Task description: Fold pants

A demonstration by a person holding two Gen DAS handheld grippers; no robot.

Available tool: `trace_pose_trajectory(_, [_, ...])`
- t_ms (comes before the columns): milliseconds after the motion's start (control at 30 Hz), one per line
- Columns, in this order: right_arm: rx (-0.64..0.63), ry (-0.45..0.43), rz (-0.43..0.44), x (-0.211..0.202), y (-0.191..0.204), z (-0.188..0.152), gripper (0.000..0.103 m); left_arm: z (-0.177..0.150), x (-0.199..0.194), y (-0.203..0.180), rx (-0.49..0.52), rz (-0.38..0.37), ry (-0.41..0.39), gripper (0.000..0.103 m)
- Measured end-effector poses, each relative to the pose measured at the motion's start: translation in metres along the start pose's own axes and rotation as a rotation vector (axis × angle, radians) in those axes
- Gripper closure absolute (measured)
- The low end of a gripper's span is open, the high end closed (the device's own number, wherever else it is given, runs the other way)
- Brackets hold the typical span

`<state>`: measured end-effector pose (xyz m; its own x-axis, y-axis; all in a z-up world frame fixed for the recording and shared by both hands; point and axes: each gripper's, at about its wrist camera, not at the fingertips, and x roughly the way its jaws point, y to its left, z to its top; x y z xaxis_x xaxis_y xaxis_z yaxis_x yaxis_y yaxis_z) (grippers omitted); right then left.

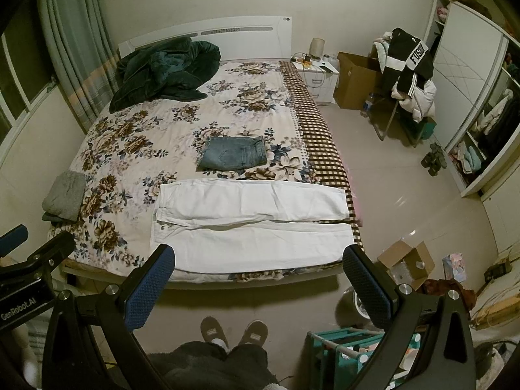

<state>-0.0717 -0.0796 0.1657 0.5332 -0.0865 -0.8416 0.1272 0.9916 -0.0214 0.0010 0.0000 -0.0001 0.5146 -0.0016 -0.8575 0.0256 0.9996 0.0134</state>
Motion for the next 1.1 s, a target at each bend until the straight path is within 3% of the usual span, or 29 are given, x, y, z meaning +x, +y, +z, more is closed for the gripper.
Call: trace_pose_trajectory(1100, [-0.002,0.0,0.001,0.0,0.002,0.0,0.0,0.018,-0.015,0.012,-0.004,0.004,-0.012,0.0])
